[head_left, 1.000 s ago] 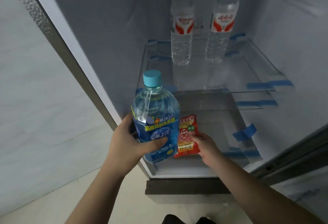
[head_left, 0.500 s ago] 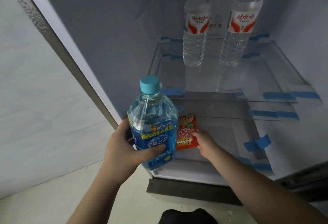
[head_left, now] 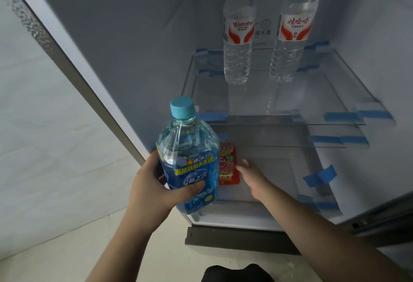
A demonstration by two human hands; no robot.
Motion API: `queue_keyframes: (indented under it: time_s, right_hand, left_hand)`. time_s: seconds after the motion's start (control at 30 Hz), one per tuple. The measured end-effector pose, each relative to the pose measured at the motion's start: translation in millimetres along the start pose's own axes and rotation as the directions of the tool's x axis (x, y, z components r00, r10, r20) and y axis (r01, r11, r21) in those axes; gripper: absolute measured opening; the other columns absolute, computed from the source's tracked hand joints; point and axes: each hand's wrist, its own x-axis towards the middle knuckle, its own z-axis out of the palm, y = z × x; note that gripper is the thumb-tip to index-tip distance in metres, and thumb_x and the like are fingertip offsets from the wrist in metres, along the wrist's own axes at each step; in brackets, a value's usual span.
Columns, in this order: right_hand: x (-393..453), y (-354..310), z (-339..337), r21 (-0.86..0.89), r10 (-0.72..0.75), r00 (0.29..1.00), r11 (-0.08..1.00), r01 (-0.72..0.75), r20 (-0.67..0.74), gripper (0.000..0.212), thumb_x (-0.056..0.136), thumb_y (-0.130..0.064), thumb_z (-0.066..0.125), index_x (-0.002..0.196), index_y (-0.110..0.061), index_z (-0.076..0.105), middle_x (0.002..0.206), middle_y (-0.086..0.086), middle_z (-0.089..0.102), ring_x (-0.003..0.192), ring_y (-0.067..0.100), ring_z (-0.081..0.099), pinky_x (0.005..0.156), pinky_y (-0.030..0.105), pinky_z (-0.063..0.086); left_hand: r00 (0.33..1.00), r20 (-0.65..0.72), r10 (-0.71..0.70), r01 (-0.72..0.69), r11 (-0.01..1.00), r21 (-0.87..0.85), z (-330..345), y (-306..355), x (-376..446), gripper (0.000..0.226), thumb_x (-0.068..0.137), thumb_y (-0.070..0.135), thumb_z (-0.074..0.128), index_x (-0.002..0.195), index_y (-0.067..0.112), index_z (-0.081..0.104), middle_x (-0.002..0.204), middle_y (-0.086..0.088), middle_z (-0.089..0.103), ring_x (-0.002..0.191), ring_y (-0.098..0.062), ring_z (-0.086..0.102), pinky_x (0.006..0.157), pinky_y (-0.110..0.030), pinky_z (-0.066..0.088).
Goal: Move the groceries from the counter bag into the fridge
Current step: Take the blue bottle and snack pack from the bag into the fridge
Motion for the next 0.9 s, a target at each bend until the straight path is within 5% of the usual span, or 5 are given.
queue_keyframes:
  time_s: [0.17,0.27,0.37,0.63,0.9]
  right_hand:
    - [-22,-6,-13,0.056,-0.091,0.996,0.994,0.090,0.019,0.038,0.098,-0.011,0.046,0.136,-0.007,0.047,0.113,-0.002,0.054,0.109,0.012,0.047,0.098,0.027,0.032]
    - [-39,-12,-21,0.066,-0.132,0.991,0.989,0.131,0.013,0.031,0.097,-0.016,0.048,0.127,-0.021,0.056,0.129,0.000,0.058,0.125,0.017,0.048,0.104,0.032,0.036]
    - [-63,-20,-30,0.084,-0.177,0.984,0.981,0.175,0.021,0.024,0.097,-0.014,0.048,0.105,-0.030,0.065,0.122,-0.004,0.063,0.121,0.014,0.054,0.103,0.032,0.040]
    - [-143,-52,-43,0.282,-0.365,0.929,0.899,0.335,0.062,0.023,0.096,-0.012,0.050,0.113,-0.014,0.066,0.109,0.003,0.072,0.108,0.018,0.065,0.095,0.032,0.048]
    - [-208,-75,-53,0.122,-0.537,0.838,0.842,0.525,0.096,0.043,0.088,-0.036,0.059,0.128,-0.022,0.058,0.124,-0.003,0.066,0.119,0.014,0.058,0.100,0.037,0.046]
  left_hand:
    - [1.000,0.015,0.002,-0.002,1.000,0.000,0,1,-1,0.072,0.045,0.036,0.087,0.112,0.027,0.061,0.105,0.010,0.073,0.097,-0.014,0.070,0.080,-0.037,0.059]
    - [1.000,0.017,0.014,-0.014,1.000,-0.002,1,3,0,0.071,0.043,0.037,0.087,0.109,0.027,0.062,0.102,0.010,0.073,0.093,-0.011,0.070,0.077,-0.033,0.060]
    - [0.999,0.035,0.029,-0.029,1.000,0.000,4,6,3,0.069,0.043,0.038,0.087,0.106,0.028,0.063,0.101,0.010,0.074,0.092,-0.010,0.071,0.077,-0.034,0.059]
    - [0.985,0.151,0.079,-0.071,0.996,-0.055,19,24,14,0.072,0.046,0.034,0.089,0.111,0.019,0.062,0.104,0.004,0.074,0.096,-0.016,0.071,0.082,-0.044,0.059]
    - [0.954,0.240,0.179,-0.152,0.980,-0.127,43,52,24,0.071,0.046,0.031,0.089,0.109,0.016,0.062,0.104,0.000,0.074,0.096,-0.021,0.071,0.084,-0.049,0.057]
